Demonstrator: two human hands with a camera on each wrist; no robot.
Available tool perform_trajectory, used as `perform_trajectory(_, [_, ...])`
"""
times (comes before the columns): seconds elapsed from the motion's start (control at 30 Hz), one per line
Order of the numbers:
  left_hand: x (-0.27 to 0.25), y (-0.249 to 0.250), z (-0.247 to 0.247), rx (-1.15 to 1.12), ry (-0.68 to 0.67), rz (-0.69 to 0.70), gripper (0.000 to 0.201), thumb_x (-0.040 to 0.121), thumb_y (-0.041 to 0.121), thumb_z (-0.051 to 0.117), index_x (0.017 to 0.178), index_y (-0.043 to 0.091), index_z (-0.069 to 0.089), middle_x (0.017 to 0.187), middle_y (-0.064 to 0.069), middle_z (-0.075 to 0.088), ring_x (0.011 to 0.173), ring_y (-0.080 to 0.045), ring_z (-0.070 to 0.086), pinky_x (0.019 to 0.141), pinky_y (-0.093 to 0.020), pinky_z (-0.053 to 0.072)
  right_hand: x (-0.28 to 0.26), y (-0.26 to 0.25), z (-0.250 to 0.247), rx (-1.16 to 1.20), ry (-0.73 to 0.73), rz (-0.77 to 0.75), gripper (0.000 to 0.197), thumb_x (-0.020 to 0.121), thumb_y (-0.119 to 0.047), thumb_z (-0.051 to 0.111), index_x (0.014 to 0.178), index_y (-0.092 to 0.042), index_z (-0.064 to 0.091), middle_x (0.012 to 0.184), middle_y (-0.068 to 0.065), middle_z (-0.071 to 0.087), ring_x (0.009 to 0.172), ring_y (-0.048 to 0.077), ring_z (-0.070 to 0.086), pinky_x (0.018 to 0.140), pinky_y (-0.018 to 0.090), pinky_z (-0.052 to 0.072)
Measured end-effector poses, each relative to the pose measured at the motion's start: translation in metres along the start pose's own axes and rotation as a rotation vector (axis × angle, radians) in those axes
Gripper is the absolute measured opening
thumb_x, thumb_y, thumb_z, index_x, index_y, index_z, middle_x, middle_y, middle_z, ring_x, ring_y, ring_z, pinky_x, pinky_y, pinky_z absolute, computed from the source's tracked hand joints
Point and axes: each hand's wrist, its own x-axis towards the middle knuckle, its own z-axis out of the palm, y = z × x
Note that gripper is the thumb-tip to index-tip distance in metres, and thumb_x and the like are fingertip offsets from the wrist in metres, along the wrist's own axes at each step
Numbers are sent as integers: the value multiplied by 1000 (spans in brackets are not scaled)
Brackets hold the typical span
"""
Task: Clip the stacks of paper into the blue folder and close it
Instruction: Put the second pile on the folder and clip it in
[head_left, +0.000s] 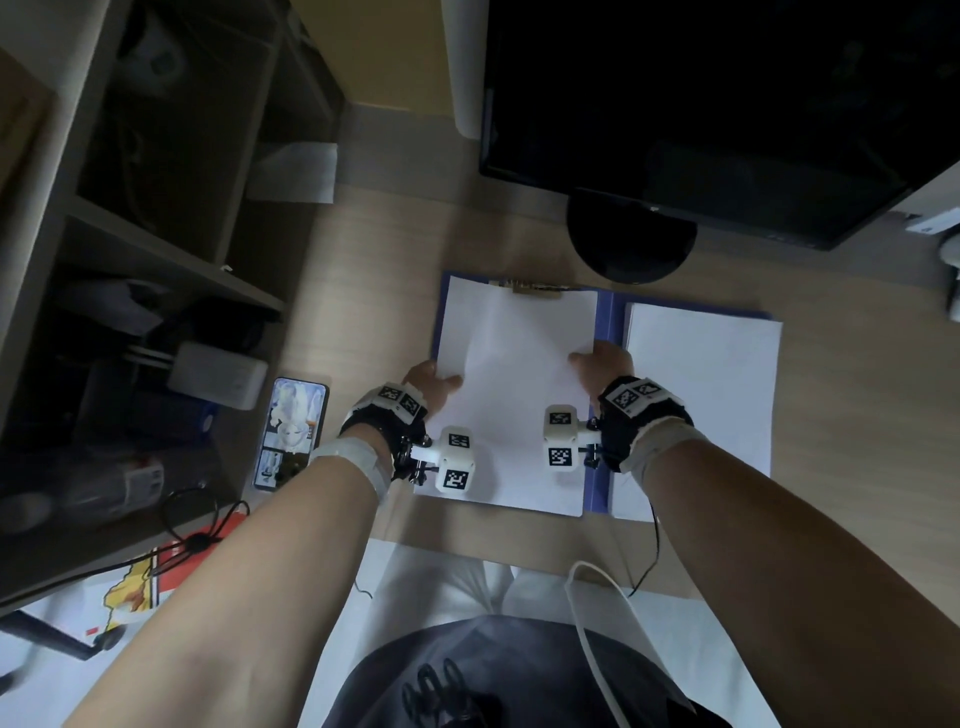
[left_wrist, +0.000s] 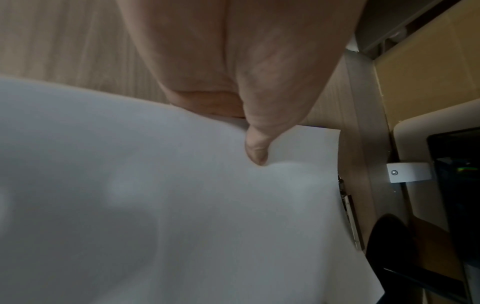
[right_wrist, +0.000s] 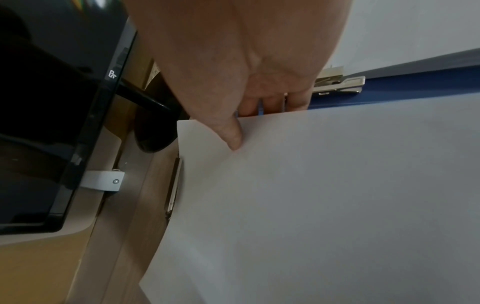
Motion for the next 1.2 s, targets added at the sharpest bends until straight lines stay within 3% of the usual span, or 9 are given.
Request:
perform_trajectory(0.1, [7, -1, 4, -24, 21, 13, 68, 81, 39, 62, 139, 9, 45, 139, -9, 54, 125, -34, 53, 108, -49, 41, 7, -1, 0, -64, 1, -1, 26, 95, -18, 48, 71, -10, 52, 84, 8, 55, 62, 21, 48, 43, 18, 26])
perform_trajectory(0.3, [0, 9, 4, -90, 53, 64, 50, 87, 26, 58, 131, 3, 53, 124, -16, 63, 110, -34, 59, 103, -46, 45, 11, 1, -2, 1, 15, 10, 15, 94, -16, 51, 97, -9, 64, 85, 9, 59, 73, 26, 60, 48, 20, 32])
perform_trajectory(0.47, [-5, 18, 1, -72, 76, 101, 17, 92, 16, 50, 100, 4, 60, 78, -11, 57, 83, -26, 51, 75, -32, 39, 14, 1, -2, 60, 98, 54, 16, 92, -13, 50, 91, -10, 66, 83, 8, 59, 60, 22, 49, 50, 23, 33])
perform_trajectory(0.53, [-5, 21, 0, -78, 140, 139, 18, 85, 16, 56, 95, 1, 59, 85, -13, 62, 83, -24, 54, 74, -30, 41, 12, -1, -2, 74, 136, 66, 19, 89, -15, 51, 93, -8, 68, 87, 9, 62, 73, 29, 52, 64, 26, 37])
perform_trajectory(0.63, [-9, 27, -5, -171, 277, 190, 48, 74, 22, 62, 120, 9, 63, 109, -8, 64, 88, -25, 59, 79, -32, 49, 12, -2, 2, 103, 189, 89, 29, 86, -23, 53, 104, -7, 70, 105, 14, 68, 84, 34, 58, 70, 30, 38])
perform_trajectory(0.73, [-15, 29, -10, -227, 260, 214, 41, 85, 6, 59, 125, 5, 60, 92, -1, 59, 86, -21, 52, 78, -27, 42, 10, -4, 6, 85, 187, 131, 43, 84, -30, 53, 119, -6, 64, 121, 18, 62, 101, 36, 60, 73, 33, 38])
perform_trajectory(0.93, [-21, 35, -8, -196, 262, 260, 46, 82, 8, 59, 128, 14, 59, 125, -9, 62, 109, -24, 59, 96, -32, 47, 5, 1, 9, 150, 258, 142, 30, 77, -27, 53, 99, -7, 60, 117, 19, 64, 85, 30, 53, 72, 35, 39])
perform_trajectory(1.07, [-20, 41, 5, -302, 52, 232, 20, 86, 4, 52, 95, 16, 65, 80, -8, 61, 70, -22, 58, 69, -31, 52, 5, -5, 2, 196, 301, 68, 42, 83, -24, 56, 123, -11, 59, 129, 14, 58, 110, 35, 58, 88, 35, 45])
perform_trajectory(1.2, [-16, 42, 13, -202, -178, 152, 43, 92, 8, 53, 135, 7, 48, 99, -18, 61, 79, -18, 55, 63, -22, 43, 18, -31, -12, 173, 170, -75, 46, 91, -19, 52, 137, -9, 52, 138, 12, 55, 126, 28, 53, 104, 32, 43])
